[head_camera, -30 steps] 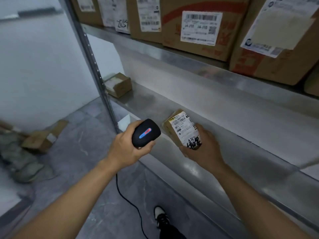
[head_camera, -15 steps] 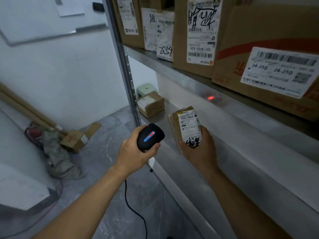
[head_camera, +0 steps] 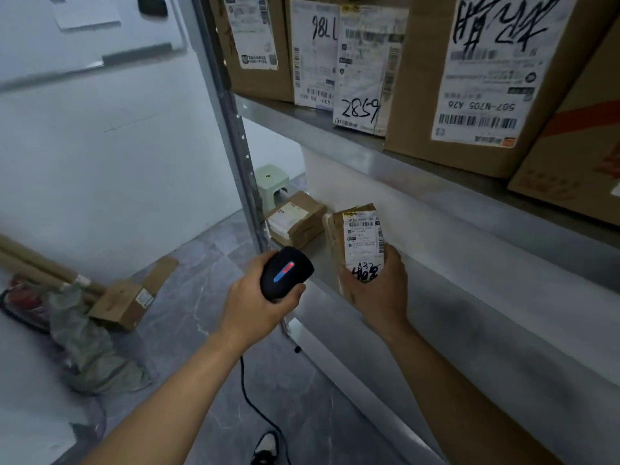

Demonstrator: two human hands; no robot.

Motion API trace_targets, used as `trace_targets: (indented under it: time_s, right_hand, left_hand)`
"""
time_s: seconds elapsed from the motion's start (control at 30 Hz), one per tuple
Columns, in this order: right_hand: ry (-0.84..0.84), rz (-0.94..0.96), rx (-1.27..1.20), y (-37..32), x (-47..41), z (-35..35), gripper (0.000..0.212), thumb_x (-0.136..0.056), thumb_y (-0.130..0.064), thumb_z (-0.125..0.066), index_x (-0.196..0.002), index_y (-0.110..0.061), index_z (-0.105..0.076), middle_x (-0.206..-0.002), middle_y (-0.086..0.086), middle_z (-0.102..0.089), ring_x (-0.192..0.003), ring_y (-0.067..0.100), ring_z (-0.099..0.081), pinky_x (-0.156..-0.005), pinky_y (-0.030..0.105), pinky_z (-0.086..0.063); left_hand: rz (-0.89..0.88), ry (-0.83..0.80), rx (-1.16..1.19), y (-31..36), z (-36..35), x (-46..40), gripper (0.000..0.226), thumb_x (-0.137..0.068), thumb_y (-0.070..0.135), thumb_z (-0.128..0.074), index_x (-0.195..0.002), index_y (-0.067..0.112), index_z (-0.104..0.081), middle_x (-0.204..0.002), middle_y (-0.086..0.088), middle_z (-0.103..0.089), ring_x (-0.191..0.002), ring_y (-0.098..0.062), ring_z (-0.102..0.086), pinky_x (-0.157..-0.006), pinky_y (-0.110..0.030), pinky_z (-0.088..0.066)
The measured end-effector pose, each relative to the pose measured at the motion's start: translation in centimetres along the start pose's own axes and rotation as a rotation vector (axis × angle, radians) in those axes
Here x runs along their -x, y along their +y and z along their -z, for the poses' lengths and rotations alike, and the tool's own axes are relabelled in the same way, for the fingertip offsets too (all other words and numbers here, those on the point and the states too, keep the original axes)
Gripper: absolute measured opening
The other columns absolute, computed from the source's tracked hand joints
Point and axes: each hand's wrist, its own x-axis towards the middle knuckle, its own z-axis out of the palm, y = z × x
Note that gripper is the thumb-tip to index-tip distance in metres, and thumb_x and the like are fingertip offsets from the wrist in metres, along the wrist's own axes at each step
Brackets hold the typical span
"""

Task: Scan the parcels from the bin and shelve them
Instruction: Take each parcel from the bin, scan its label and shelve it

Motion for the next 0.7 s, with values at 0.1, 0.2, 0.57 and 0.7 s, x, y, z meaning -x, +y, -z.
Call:
trace_targets:
  time_s: [0.1,0.2,0.57,0.7]
  right_hand:
    - [0.091,-0.076,-0.007,-1.5,-0.5,-3.2,0.088,-0.058,-0.058,-0.085,-0.132,-0.027,-0.048,-0.120,-0.002,-0.059,-0.114,0.021,-0.056,-0.092,0.048,-0.056]
    - [0.161,-0.187,0.016,-3.2,-1.0,-6.2,0.088,-0.062,-0.054,-0.088,-0.133,-0.021,-0.048,-0.121,0.002,-0.059,-0.114,0.024,-0.058,-0.092,0.048,-0.056]
    - [0.265,-0.599,0.142,-6.9,-4.5,-13.7,0.092,-0.071,-0.060,-0.081,-0.135,-0.011,-0.037,-0.130,0.015,-0.052,-0.121,0.039,-0.053,-0.096,0.053,-0.050]
    - [0.239,-0.682,0.189,-7.6,-6.0,-15.1,0.095,-0.075,-0.062,-0.078,-0.138,-0.008,-0.030,-0.137,0.018,-0.046,-0.128,0.040,-0.047,-0.100,0.053,-0.046]
  left_hand:
    - [-0.034,-0.071,0.023,-3.0,1.1,-3.0,0.070,-0.080,0.045,-0.083,-0.139,0.020,-0.054,-0.112,0.016,-0.060,-0.093,0.001,-0.059,-0.071,0.002,-0.041]
    - [-0.033,-0.128,0.080,-5.7,2.6,-5.6,0.072,-0.079,0.044,-0.084,-0.141,0.022,-0.053,-0.115,0.014,-0.063,-0.094,0.003,-0.059,-0.072,0.001,-0.044]
    - [-0.026,-0.290,0.213,-10.9,4.3,-12.0,0.063,-0.081,0.037,-0.085,-0.132,0.036,-0.047,-0.107,0.034,-0.053,-0.088,0.024,-0.057,-0.073,0.001,-0.045]
    - [-0.049,-0.327,0.221,-12.1,4.1,-13.4,0.062,-0.083,0.035,-0.085,-0.130,0.039,-0.045,-0.108,0.035,-0.053,-0.093,0.028,-0.055,-0.075,0.001,-0.046]
